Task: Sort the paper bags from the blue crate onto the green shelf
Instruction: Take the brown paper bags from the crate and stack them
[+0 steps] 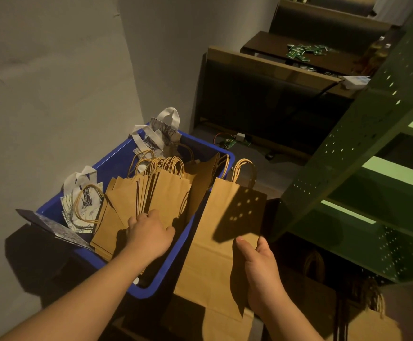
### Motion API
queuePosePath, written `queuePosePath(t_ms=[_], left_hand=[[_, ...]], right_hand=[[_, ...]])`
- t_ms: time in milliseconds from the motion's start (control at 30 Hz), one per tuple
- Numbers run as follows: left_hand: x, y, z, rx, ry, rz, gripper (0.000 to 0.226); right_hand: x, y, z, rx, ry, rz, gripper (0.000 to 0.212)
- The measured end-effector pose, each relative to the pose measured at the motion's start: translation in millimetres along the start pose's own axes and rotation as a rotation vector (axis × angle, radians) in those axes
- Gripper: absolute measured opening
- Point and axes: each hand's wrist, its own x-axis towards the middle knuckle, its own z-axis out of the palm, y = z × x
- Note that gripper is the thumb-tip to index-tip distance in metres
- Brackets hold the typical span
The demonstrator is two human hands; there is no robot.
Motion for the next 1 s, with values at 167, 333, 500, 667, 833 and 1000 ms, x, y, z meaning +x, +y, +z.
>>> queuePosePath(t_ms=[167,333,500,667,833,1000], left_hand=[[3,0,0,-0.360,0.087,-0.001,0.076],[1,11,-2,-0.306,-0.026,-0.004,0.039],[-17,19,-35,-0.295,0.037,0.099,0.037],[-53,24,-77,-0.329,0.151,0.221,0.041],[-83,22,-115,-0.506,0.173,0.291,0.009],[-99,21,-127,-0.764,0.121,0.288,0.076]], right_hand=[[-3,-1,1,-0.002,-0.013,-0.022,0.019],[-5,-3,1,0.023,-0.049,-0.066,0.023],[-9,-13,3,0.061,-0.096,-0.113,0.023],[-18,-36,10,0.086,-0.125,-0.170,0.017],[-25,-53,19,0.210,-0.157,-0.188,0.082],[-24,-56,22,0.266,-0.186,-0.213,0.073]])
